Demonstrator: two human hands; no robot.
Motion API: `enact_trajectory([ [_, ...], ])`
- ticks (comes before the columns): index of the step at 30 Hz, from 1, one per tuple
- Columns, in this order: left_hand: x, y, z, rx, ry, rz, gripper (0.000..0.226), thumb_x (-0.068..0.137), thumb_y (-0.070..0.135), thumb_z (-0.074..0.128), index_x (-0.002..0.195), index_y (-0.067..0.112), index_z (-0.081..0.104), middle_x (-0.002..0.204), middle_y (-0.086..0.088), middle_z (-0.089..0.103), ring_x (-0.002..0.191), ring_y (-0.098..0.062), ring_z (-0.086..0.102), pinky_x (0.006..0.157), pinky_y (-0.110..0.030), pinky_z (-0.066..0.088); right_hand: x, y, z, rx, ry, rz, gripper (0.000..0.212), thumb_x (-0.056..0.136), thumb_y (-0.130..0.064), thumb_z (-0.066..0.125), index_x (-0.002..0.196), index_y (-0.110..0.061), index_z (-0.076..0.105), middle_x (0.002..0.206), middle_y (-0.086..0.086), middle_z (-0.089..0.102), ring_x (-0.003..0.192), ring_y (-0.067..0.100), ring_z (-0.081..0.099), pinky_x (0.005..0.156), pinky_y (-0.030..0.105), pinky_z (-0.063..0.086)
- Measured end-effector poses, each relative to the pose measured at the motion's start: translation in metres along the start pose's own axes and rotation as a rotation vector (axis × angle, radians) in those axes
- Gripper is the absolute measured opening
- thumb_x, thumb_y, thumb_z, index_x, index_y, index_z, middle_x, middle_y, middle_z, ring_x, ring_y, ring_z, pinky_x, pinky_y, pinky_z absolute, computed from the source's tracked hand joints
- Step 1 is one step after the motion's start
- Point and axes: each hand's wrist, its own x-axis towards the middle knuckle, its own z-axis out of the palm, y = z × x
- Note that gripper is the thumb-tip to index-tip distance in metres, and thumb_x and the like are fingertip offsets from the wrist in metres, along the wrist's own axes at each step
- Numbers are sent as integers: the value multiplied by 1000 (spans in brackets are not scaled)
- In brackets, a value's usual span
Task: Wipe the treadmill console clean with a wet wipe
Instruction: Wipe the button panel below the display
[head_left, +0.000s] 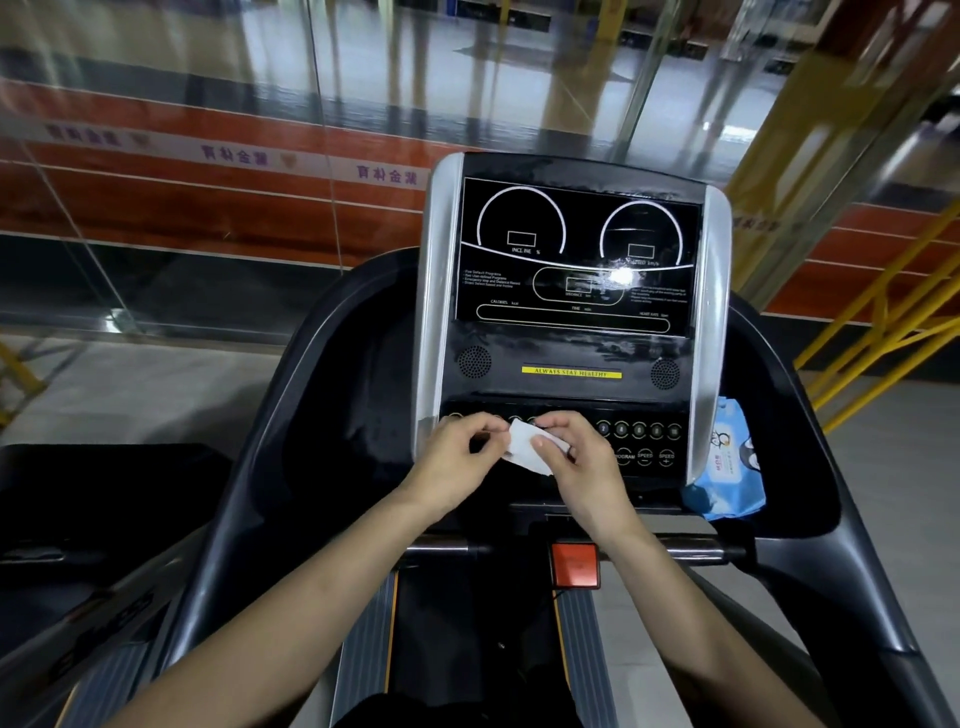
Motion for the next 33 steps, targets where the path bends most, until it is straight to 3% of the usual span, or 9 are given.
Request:
enact_trajectory([
  [5,1,2,6,-168,-13,-84,11,98,27,70,89,20,71,92,9,70,101,-12,67,99,-27,48,0,0,-1,320,11,209,28,91,-21,80,116,-31,72,110,2,78,99,18,71,83,31,54],
  [8,0,-2,5,-259,25,-116,8,97,19,72,90,15,72,95,1,72,97,-11,66,98,-29,49,-1,2,5,566,-91,385,24,94,-16,75,118,-15,76,107,5,75,99,20,65,79,29,46],
  [13,-7,-12,-4,-164,64,-87,6,97,19,72,91,19,72,92,13,69,90,7,63,90,-19,45,-5,0,20,689,-112,425,24,95,-9,72,118,-2,75,119,22,76,114,35,73,105,42,55],
  [15,-10,-21,-10,111,166,-14,7,97,26,70,102,22,74,101,14,68,100,0,61,95,-27,48,-2,0,26,588,-51,353,19,96,-9,72,113,-6,78,113,19,78,111,35,74,103,45,58],
  [19,-22,-38,-24,553,295,112,26,96,28,65,122,26,68,128,6,60,124,-22,46,104,-44,42,2,6,34,53,245,-52,31,100,-15,69,131,-15,73,121,3,78,102,2,73,99,33,58],
  [23,-32,-48,-33,787,236,108,55,93,19,63,147,20,50,162,-2,35,147,-31,29,120,-54,30,16,43,47,-591,298,-689,42,95,6,68,136,-3,66,139,11,67,133,24,62,118,44,44],
  [27,-33,-61,-40,942,95,83,79,97,16,54,165,18,14,175,3,-3,159,-34,3,129,-54,5,16,68,75,-853,128,-577,56,92,2,72,146,-1,56,157,13,49,149,25,44,124,46,34],
  [30,-32,-61,-47,1004,66,122,84,99,17,50,165,19,-2,173,5,-14,159,-33,-11,129,-53,-6,-3,71,84,-973,35,-460,67,107,-33,48,162,-4,23,172,11,15,162,21,10,131,48,12],
  [33,-26,-56,-54,1071,9,149,85,98,17,46,164,17,-9,171,4,-23,155,-34,-27,127,-55,-12,-7,62,89,-1063,-20,-354,71,109,-45,25,165,-7,5,175,9,-4,162,18,-9,131,48,-3],
])
